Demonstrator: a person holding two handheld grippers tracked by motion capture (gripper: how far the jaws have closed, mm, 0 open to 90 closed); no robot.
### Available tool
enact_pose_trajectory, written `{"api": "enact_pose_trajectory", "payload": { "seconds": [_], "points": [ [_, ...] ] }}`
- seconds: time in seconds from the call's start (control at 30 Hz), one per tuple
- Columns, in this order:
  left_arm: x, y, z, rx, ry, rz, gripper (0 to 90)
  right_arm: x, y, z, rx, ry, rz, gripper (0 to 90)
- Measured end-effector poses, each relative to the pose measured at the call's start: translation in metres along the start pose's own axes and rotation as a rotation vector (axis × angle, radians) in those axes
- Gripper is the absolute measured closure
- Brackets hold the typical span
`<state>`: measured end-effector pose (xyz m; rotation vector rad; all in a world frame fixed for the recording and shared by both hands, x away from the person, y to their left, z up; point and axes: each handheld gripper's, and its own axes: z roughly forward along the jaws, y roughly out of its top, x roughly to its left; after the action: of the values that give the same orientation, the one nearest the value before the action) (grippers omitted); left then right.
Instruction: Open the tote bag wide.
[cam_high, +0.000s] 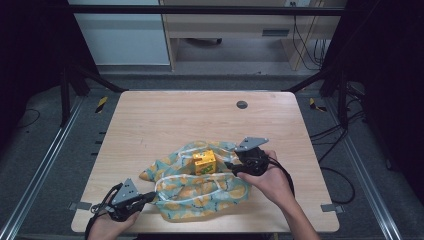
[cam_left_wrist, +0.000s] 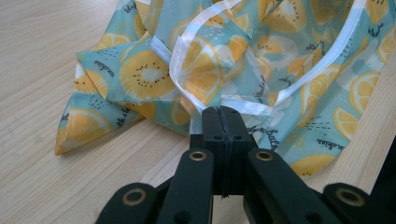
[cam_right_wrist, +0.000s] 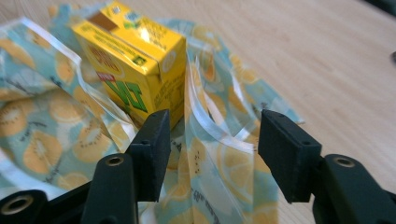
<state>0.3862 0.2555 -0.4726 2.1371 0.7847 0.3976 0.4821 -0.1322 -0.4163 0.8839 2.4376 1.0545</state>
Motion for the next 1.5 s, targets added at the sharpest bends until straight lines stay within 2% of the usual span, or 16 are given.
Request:
{"api": "enact_pose_trajectory", "payload": {
  "seconds": [0.03, 0.17, 0.27, 0.3, 0.33, 0.37, 0.43, 0.57, 0.6, 0.7, 0.9, 1.0, 1.13, 1.27, 1.4, 1.5],
  "points": [
    [0.001, 0.0, 0.0, 0.0, 0.0, 0.0, 90.0, -0.001, -0.001, 0.01, 0.033, 0.009, -0.003, 41.6],
    [0.001, 0.0, -0.001, -0.002, 0.001, 0.0, 90.0, -0.001, -0.005, 0.022, 0.071, 0.019, 0.001, 43.8],
    [0.002, 0.0, 0.0, 0.0, 0.003, 0.001, 90.0, -0.003, -0.009, 0.029, 0.099, 0.018, -0.012, 63.8],
    [0.002, 0.0, 0.0, 0.007, 0.004, 0.006, 90.0, -0.005, -0.01, 0.03, 0.104, 0.019, -0.003, 76.8],
    [0.002, 0.0, 0.0, 0.007, 0.004, 0.006, 90.0, -0.005, -0.01, 0.03, 0.104, 0.019, -0.003, 76.8],
    [0.001, 0.0, 0.001, 0.007, 0.005, 0.007, 90.0, -0.007, -0.011, 0.033, 0.11, 0.012, 0.009, 85.2],
    [-0.001, -0.001, 0.002, 0.02, 0.01, 0.026, 90.0, -0.011, -0.011, 0.035, 0.104, 0.008, 0.021, 88.5],
    [-0.002, -0.003, 0.001, 0.046, 0.021, 0.05, 90.0, -0.021, -0.013, 0.041, 0.09, -0.013, 0.068, 89.8],
    [-0.002, -0.003, 0.001, 0.046, 0.021, 0.05, 90.0, -0.021, -0.013, 0.041, 0.09, -0.013, 0.068, 89.8],
    [-0.001, -0.006, -0.001, 0.05, 0.017, 0.035, 90.0, -0.031, -0.016, 0.047, 0.077, -0.031, 0.117, 90.0],
    [0.0, -0.007, -0.002, 0.052, 0.018, 0.022, 90.0, -0.031, -0.017, 0.056, 0.08, -0.04, 0.133, 90.0],
    [0.0, -0.006, -0.006, 0.026, 0.02, 0.012, 88.7, -0.029, -0.017, 0.056, 0.07, -0.03, 0.13, 90.0],
    [-0.003, -0.003, -0.014, -0.031, 0.046, -0.007, 77.1, -0.026, -0.015, 0.054, 0.052, -0.013, 0.112, 90.0],
    [-0.004, 0.008, -0.02, -0.103, 0.07, -0.025, 59.7, -0.024, -0.014, 0.053, 0.048, -0.007, 0.1, 90.0],
    [-0.001, 0.023, -0.014, -0.103, 0.075, -0.02, 47.6, -0.026, -0.014, 0.053, 0.043, 0.0, 0.104, 90.0],
    [0.0, 0.037, -0.002, -0.084, 0.043, -0.006, 38.6, -0.026, -0.014, 0.053, 0.033, 0.007, 0.107, 90.0]
  ]
}}
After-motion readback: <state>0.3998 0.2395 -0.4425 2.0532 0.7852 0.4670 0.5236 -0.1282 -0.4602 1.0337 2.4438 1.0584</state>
